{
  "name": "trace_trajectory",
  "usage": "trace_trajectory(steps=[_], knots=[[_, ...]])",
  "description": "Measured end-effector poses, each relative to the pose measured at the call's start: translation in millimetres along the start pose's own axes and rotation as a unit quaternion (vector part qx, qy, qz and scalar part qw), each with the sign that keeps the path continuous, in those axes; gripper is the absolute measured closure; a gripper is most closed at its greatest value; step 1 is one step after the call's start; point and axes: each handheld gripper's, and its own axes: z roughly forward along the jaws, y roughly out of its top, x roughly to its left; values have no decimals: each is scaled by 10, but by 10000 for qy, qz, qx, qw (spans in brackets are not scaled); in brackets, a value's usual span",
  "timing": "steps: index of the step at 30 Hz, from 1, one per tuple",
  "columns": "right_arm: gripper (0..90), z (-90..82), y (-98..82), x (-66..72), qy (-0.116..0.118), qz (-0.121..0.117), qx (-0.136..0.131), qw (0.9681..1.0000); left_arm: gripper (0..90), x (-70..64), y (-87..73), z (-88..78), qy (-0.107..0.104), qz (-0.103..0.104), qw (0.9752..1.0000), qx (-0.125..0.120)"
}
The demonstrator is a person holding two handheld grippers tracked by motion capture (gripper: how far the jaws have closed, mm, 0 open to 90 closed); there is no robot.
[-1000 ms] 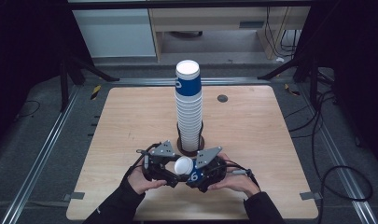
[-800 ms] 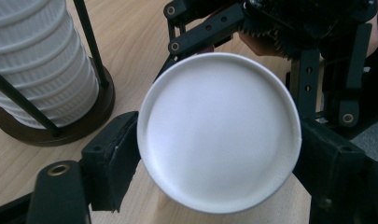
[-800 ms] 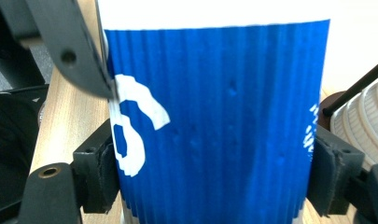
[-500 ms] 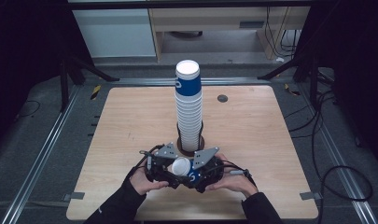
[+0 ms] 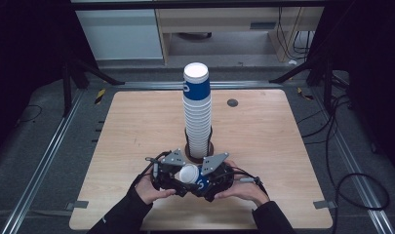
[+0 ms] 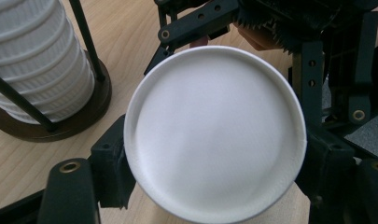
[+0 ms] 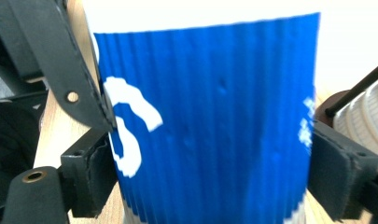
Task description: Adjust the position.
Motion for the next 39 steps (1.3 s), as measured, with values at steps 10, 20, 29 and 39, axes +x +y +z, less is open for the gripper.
trace_trajectory(steps=[10,20,29,39], knots=[[84,-184,4,-72,-231,222,-398,9987,256,85,3,-210,113,-80,9994,-307],[78,-350,-49,-131,-420,339,-626,9966,256,183,-28,-375,312,-207,9977,-559],[78,-481,-114,-184,-527,497,-795,9942,256,267,-80,-468,398,-312,9951,-847],[76,-515,-185,-231,-509,646,-875,9928,256,293,-114,-472,280,-319,9917,-1211]])
